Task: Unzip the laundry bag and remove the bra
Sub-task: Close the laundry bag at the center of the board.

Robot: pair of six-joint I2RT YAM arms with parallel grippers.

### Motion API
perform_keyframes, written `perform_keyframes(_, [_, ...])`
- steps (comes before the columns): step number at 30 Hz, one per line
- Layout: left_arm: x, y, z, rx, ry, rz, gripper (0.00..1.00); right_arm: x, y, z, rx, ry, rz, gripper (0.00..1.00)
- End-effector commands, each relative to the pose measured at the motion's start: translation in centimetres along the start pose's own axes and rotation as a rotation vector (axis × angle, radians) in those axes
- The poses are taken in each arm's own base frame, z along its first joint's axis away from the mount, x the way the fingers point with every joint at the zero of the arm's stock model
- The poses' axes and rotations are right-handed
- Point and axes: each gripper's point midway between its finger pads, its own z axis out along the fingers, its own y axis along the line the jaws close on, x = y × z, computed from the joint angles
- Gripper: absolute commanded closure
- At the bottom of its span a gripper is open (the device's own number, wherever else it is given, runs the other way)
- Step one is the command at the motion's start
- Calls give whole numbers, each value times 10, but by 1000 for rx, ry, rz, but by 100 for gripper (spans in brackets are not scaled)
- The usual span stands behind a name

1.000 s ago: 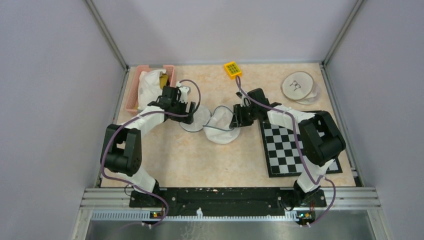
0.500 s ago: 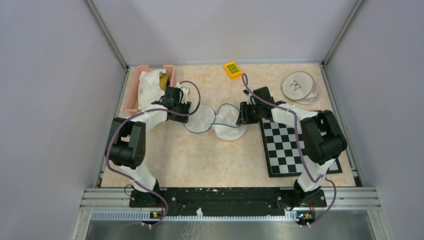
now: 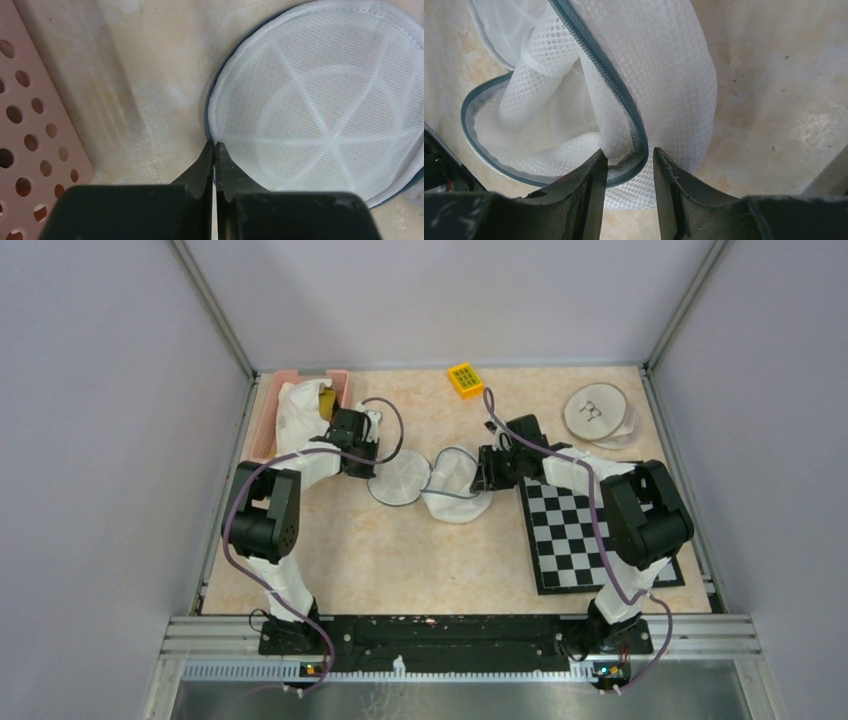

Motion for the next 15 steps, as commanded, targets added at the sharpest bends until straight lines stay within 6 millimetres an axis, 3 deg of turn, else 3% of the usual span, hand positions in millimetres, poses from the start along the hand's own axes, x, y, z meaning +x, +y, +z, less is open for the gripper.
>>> perform_keyframes(1, [-33, -4, -24, 0, -84, 12, 100, -5, 14, -2, -72, -20, 0, 62])
perform_keyframes(6, [-80, -9, -72, -107, -220, 143, 100, -8, 33, -3, -180, -29, 23, 62])
perform_keyframes(8, [-93, -19, -89, -100, -264, 195, 100, -9, 39, -3, -209, -30, 28, 62])
perform_keyframes(15, [-106, -77, -116, -41, -335, 380, 100, -15, 54, -5, -290, -38, 44, 62])
